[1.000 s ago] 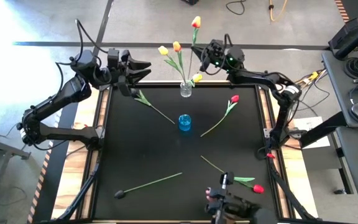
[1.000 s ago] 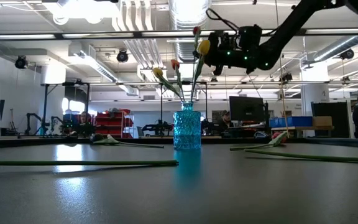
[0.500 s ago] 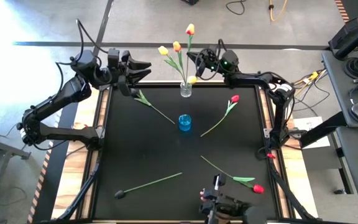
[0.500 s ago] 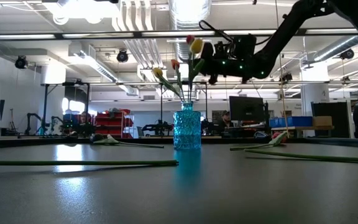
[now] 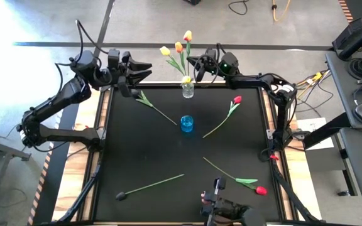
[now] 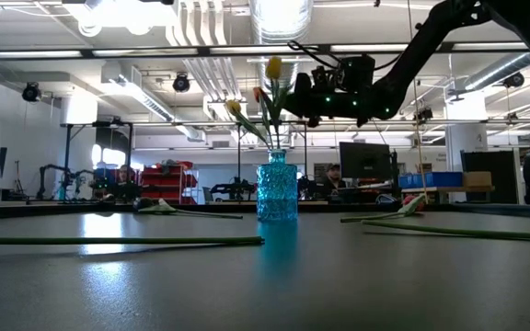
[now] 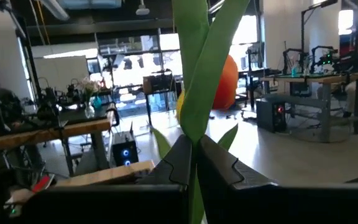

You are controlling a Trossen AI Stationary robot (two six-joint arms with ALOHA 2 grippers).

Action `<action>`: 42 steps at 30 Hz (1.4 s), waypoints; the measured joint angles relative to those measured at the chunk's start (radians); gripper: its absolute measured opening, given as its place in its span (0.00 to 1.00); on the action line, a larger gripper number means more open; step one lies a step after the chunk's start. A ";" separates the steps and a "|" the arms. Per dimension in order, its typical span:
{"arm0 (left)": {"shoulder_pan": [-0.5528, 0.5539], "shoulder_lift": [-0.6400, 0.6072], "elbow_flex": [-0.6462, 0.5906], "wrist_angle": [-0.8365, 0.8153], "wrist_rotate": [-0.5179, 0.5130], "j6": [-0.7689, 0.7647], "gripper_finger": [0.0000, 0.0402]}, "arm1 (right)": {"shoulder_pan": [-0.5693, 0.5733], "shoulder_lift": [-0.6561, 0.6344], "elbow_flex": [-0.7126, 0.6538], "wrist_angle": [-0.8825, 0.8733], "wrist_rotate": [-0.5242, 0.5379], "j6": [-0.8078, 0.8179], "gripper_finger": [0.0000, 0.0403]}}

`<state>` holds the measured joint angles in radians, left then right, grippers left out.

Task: Sort flowers into vase by color
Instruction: Put the orange tulip flower into the transparent vase, then put the top red tulip flower into the blue vase

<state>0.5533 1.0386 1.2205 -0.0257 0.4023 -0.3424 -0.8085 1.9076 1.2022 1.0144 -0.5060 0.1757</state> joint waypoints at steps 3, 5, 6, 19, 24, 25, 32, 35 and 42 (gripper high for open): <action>0.000 -0.005 0.000 0.000 0.000 0.000 0.39 | 0.004 -0.001 0.000 -0.030 -0.003 -0.021 0.03; 0.000 -0.006 0.000 0.000 0.000 0.000 0.39 | 0.006 -0.001 -0.001 -0.044 -0.007 -0.031 0.03; 0.000 -0.007 0.000 0.000 0.000 0.000 0.39 | 0.008 -0.001 -0.001 -0.044 -0.018 -0.031 0.03; 0.000 -0.008 0.001 -0.001 0.000 0.000 0.39 | 0.045 -0.015 -0.001 -0.052 -0.053 -0.037 0.14; 0.000 -0.008 0.001 -0.001 0.000 0.000 0.39 | 0.045 -0.021 -0.001 -0.075 -0.053 0.012 0.28; 0.000 -0.008 0.001 -0.001 0.001 0.000 0.39 | 0.045 -0.023 -0.001 -0.083 -0.053 0.016 0.30; 0.000 -0.010 0.001 -0.001 0.008 0.000 0.39 | 0.043 -0.071 -0.001 -0.207 -0.052 -0.015 0.39; 0.000 -0.010 0.001 -0.001 0.008 0.000 0.39 | 0.043 -0.113 -0.001 -0.298 -0.052 -0.057 0.39; 0.000 -0.010 0.001 -0.009 0.009 0.001 0.38 | 0.043 -0.251 0.000 -0.517 -0.034 -0.150 0.33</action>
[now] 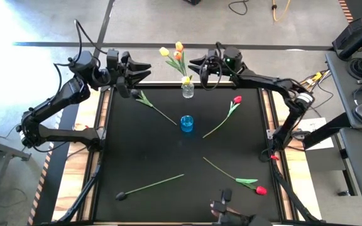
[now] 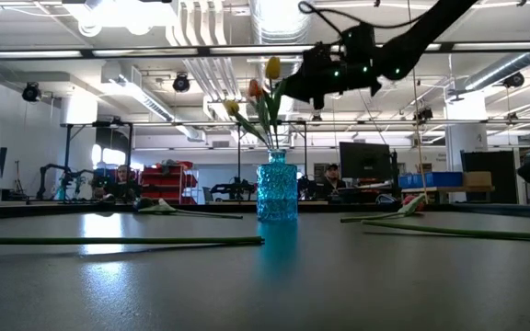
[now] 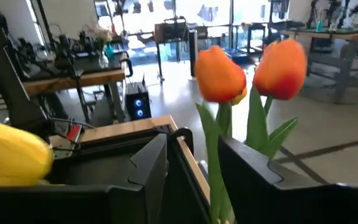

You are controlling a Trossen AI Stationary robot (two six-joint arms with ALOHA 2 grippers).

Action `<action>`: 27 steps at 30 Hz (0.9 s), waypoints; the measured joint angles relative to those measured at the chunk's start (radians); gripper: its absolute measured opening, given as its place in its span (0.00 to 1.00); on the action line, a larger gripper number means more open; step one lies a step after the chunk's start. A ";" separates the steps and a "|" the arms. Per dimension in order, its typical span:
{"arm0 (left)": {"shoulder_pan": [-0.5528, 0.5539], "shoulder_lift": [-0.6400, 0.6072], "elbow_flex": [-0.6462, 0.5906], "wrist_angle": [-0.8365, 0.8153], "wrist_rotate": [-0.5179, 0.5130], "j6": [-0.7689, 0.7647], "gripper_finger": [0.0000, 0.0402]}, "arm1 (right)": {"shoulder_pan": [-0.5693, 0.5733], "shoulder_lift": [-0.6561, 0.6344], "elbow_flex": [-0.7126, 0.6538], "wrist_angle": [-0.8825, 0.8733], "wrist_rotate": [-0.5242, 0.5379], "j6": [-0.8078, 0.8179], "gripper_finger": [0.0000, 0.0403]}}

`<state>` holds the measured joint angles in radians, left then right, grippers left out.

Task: Sort flowers into vase by color
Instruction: Put the top red tulip flower into the blue vase

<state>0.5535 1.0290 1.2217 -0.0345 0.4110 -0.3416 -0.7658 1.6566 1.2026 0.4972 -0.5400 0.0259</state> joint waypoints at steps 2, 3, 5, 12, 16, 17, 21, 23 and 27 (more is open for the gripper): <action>-0.004 0.000 -0.001 0.000 0.003 0.028 0.35 | 0.000 -0.049 0.001 -0.070 0.030 -0.008 0.30; -0.010 -0.001 -0.005 0.000 0.005 0.050 0.33 | 0.000 -0.076 0.001 -0.109 0.046 -0.012 0.28; -0.022 -0.003 -0.022 0.003 0.009 0.085 0.26 | 0.002 -0.130 0.001 -0.193 0.070 -0.019 0.24; -0.023 -0.029 -0.247 0.221 0.049 0.049 0.02 | 0.058 -0.322 0.001 -0.513 0.222 -0.044 0.04; -0.013 -0.076 -0.424 0.508 0.053 -0.051 0.00 | 0.114 -0.415 0.001 -0.652 0.313 0.036 0.03; -0.006 -0.091 -0.466 0.561 0.050 -0.078 0.00 | 0.130 -0.435 0.002 -0.689 0.341 0.064 0.03; 0.018 -0.148 -0.574 0.624 0.046 -0.150 0.00 | 0.212 -0.487 0.002 -0.833 0.464 0.176 0.03; 0.029 -0.174 -0.608 0.622 0.046 -0.165 0.00 | 0.257 -0.502 0.002 -0.900 0.523 0.240 0.03; 0.057 -0.222 -0.645 0.622 0.045 -0.173 0.00 | 0.331 -0.512 0.002 -1.051 0.633 0.421 0.03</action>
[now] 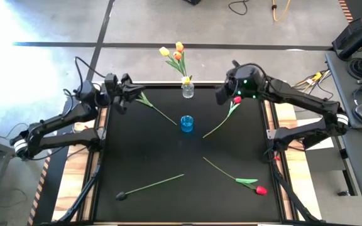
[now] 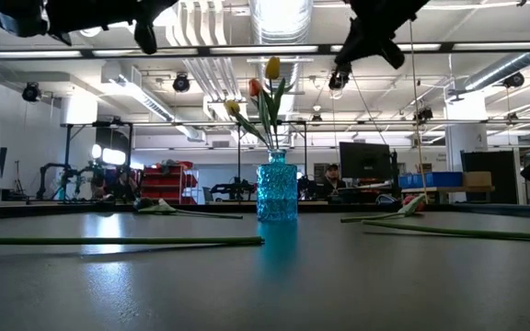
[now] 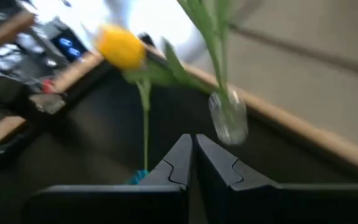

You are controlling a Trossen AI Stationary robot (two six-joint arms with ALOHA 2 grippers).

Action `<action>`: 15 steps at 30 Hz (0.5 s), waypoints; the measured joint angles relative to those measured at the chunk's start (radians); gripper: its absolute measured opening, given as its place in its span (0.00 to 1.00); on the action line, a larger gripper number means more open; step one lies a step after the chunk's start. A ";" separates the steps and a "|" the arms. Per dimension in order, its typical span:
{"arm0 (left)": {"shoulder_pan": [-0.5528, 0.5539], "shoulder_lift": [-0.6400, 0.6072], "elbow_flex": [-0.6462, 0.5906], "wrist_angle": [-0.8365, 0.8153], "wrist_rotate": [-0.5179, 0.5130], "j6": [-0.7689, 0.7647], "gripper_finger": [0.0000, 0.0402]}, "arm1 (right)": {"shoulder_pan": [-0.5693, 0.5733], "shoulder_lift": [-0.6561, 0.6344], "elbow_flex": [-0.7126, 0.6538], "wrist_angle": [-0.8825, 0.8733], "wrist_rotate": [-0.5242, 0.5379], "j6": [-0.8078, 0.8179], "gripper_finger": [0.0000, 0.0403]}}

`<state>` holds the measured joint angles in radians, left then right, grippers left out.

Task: Sort flowers into vase by color
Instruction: Put the top red tulip flower into the blue vase

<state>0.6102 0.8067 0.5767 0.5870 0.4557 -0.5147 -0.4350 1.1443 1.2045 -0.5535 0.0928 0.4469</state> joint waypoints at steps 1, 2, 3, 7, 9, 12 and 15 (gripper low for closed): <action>0.010 -0.012 -0.007 0.001 0.000 0.000 0.00 | 0.015 0.002 -0.001 -0.048 0.032 0.057 0.03; 0.020 -0.024 -0.014 -0.001 0.000 0.000 0.00 | 0.033 0.004 -0.004 -0.089 0.062 0.120 0.03; 0.032 -0.036 -0.019 -0.008 0.000 0.000 0.00 | 0.050 0.008 -0.010 -0.129 0.094 0.191 0.03; 0.091 -0.079 -0.025 -0.098 -0.002 -0.015 0.00 | 0.103 0.023 -0.056 -0.343 0.217 0.566 0.03; 0.117 -0.096 -0.020 -0.153 -0.002 -0.018 0.00 | 0.112 0.025 -0.100 -0.409 0.237 0.709 0.03; 0.140 -0.117 -0.018 -0.175 -0.002 -0.007 0.00 | 0.112 0.023 -0.185 -0.401 0.210 0.840 0.04; 0.151 -0.132 -0.020 -0.188 -0.001 0.010 0.00 | 0.112 0.025 -0.258 -0.354 0.187 0.924 0.08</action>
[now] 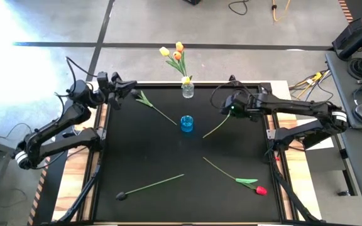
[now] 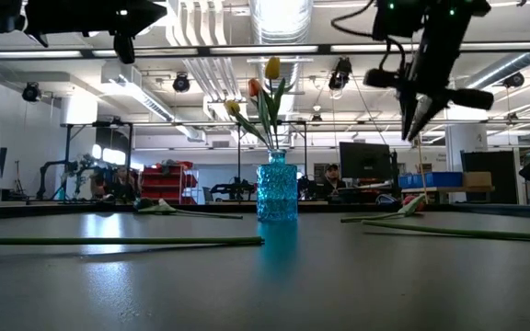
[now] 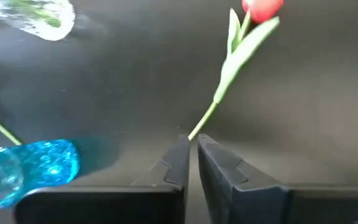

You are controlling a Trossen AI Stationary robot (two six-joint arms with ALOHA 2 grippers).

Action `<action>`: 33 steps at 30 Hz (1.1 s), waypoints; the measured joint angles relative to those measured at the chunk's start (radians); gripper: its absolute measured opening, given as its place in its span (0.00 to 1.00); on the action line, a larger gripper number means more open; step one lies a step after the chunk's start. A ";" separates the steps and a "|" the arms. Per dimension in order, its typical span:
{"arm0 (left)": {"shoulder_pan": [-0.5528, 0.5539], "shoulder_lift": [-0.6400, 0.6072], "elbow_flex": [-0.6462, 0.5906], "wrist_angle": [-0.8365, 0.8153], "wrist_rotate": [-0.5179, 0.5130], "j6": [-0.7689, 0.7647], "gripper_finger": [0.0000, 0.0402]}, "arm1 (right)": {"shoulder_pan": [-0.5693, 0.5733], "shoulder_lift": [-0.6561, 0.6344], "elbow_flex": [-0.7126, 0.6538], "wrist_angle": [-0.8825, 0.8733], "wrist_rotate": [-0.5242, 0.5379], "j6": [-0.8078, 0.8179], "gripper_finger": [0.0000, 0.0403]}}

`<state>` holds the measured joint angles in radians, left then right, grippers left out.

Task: Sort flowers into vase by color
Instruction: Put the top red tulip flower into the blue vase

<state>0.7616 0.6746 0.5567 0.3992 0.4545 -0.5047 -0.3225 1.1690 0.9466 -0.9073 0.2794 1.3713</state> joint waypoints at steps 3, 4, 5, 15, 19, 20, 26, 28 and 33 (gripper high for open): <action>0.002 -0.011 -0.002 -0.011 0.000 0.015 0.00 | -0.001 0.018 -0.044 0.009 0.001 0.075 0.18; 0.002 -0.013 -0.002 -0.017 0.000 0.022 0.00 | -0.004 0.027 -0.052 0.013 0.001 0.095 0.21; 0.002 -0.014 -0.002 -0.024 0.000 0.026 0.00 | -0.008 0.036 -0.058 0.021 0.001 0.110 0.25; 0.010 -0.016 -0.002 -0.075 0.000 0.043 0.00 | -0.095 0.234 -0.065 0.151 -0.018 0.094 0.45; 0.020 -0.020 -0.002 -0.089 0.000 0.043 0.00 | -0.149 0.344 -0.041 0.165 -0.050 0.027 0.42; 0.023 -0.023 -0.002 -0.091 0.000 0.043 0.00 | -0.160 0.367 -0.034 0.166 -0.051 0.020 0.40; 0.028 -0.057 -0.002 -0.133 0.000 0.048 0.00 | -0.208 0.461 0.004 0.199 -0.043 -0.056 0.29; 0.028 -0.073 -0.002 -0.149 0.000 0.052 0.00 | -0.222 0.482 0.010 0.215 -0.044 -0.075 0.23; 0.029 -0.116 -0.002 -0.220 0.000 0.059 0.00 | -0.236 0.497 0.016 0.218 -0.040 -0.112 0.09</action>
<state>0.7902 0.5586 0.5549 0.1791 0.4549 -0.4461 -0.5587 1.6656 0.9630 -0.6895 0.2392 1.2592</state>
